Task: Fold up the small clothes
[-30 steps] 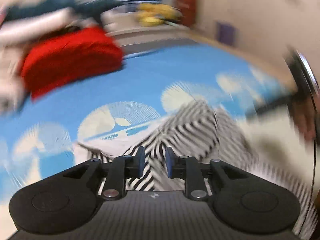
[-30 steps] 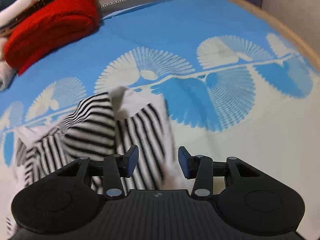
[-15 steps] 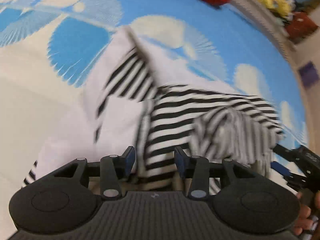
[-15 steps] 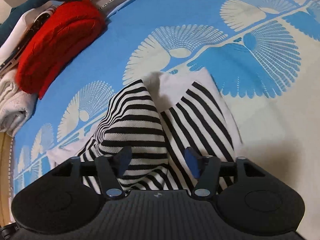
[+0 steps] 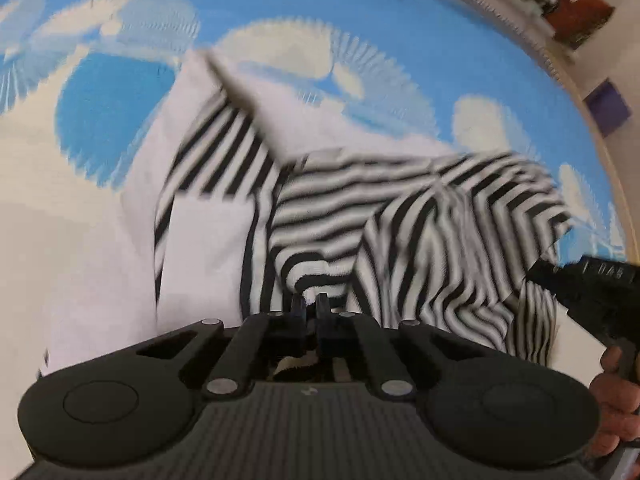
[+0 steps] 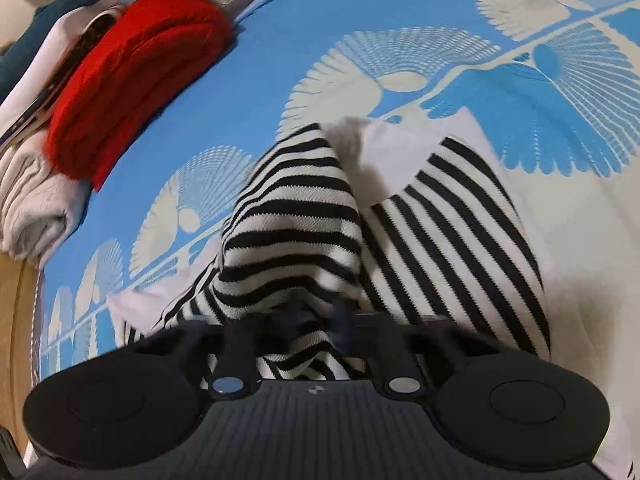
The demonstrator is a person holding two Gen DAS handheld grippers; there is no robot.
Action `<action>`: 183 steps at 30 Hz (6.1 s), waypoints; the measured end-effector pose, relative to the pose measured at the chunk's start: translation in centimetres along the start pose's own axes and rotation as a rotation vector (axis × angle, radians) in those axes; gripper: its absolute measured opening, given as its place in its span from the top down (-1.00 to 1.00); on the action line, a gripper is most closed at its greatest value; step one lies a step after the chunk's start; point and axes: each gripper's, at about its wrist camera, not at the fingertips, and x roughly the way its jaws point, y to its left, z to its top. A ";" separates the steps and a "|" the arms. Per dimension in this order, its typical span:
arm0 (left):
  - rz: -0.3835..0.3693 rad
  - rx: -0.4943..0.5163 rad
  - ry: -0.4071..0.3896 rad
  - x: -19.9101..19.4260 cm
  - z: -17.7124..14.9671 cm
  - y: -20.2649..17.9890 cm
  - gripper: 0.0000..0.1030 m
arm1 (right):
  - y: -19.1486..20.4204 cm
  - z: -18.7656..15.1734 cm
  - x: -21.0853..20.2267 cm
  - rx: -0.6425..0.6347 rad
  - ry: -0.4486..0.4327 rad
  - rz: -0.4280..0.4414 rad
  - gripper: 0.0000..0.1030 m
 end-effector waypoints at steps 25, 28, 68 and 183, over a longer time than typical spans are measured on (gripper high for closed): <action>-0.152 -0.357 -0.015 -2.9 1.6 7.4 0.30 | -6.0 -0.4 -8.5 0.061 0.051 0.008 0.62; -0.172 -0.391 0.054 -1.2 1.2 7.1 0.30 | -5.6 -0.1 -7.6 0.072 0.049 0.007 0.08; -0.058 -0.188 -0.126 -2.3 2.1 5.8 0.56 | -3.5 -0.9 -5.7 0.009 0.061 -0.214 0.84; -0.039 -0.164 0.114 -13.2 -24.9 12.2 0.18 | -15.7 -22.1 -19.6 -0.039 0.141 -0.275 0.24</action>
